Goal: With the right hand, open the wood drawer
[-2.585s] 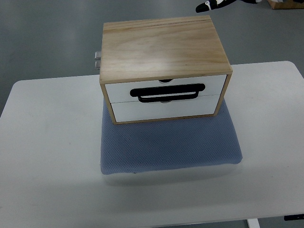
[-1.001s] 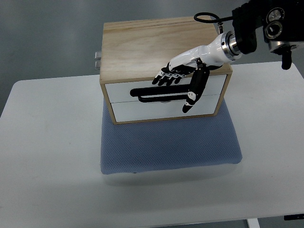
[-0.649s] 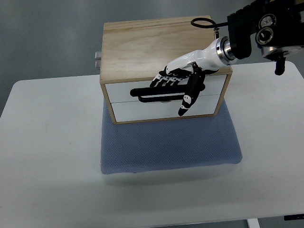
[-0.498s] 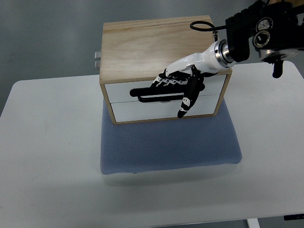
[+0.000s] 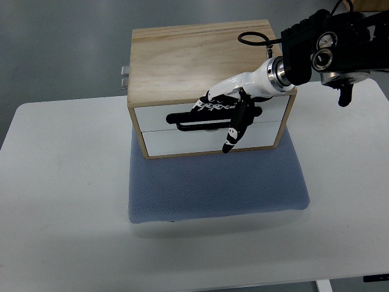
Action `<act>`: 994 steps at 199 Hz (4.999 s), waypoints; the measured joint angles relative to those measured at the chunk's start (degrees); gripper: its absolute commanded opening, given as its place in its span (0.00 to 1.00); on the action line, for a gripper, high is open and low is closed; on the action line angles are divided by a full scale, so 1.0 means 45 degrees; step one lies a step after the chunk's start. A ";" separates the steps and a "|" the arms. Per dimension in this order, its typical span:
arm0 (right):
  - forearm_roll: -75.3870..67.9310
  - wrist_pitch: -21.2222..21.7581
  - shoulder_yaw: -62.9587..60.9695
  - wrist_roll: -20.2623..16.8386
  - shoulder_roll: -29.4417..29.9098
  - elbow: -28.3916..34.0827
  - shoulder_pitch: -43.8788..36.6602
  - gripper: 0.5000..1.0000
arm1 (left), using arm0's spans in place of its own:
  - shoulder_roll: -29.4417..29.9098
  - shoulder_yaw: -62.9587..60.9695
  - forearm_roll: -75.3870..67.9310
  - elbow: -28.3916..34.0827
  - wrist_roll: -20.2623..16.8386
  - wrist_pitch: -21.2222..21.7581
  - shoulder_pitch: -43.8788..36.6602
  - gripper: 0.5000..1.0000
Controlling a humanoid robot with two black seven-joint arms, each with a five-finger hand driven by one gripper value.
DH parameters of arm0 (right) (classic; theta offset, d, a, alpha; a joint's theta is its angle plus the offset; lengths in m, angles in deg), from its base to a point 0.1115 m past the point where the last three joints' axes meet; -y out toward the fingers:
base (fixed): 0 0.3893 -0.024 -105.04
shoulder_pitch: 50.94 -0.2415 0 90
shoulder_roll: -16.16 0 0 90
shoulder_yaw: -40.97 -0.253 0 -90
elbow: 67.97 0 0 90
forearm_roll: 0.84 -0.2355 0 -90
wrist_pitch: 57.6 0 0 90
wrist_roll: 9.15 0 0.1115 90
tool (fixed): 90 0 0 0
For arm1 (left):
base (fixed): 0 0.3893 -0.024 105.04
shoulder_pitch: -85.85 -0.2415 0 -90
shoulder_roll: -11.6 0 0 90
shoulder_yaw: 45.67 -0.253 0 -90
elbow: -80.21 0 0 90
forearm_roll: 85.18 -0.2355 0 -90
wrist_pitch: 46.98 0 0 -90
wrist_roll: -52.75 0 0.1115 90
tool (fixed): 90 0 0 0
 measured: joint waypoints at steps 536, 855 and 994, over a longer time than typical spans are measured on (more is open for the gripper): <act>-0.0021 0.4329 0.0457 -0.0217 -0.0821 0.1258 -0.1065 0.89 | 0.0000 0.0000 0.0000 0.0000 0.0004 0.0005 0.0000 1.00; -0.4986 -0.1283 -1.0906 0.0459 -0.4240 -0.6987 0.4835 0.89 | 0.0000 0.0000 0.0003 -0.0002 0.0007 -0.0001 0.0001 1.00; -0.6304 -0.1322 -1.3083 0.2964 -0.1273 -1.2709 0.9019 0.89 | 0.0000 0.0000 0.0003 -0.0001 -0.0002 0.0001 -0.0001 1.00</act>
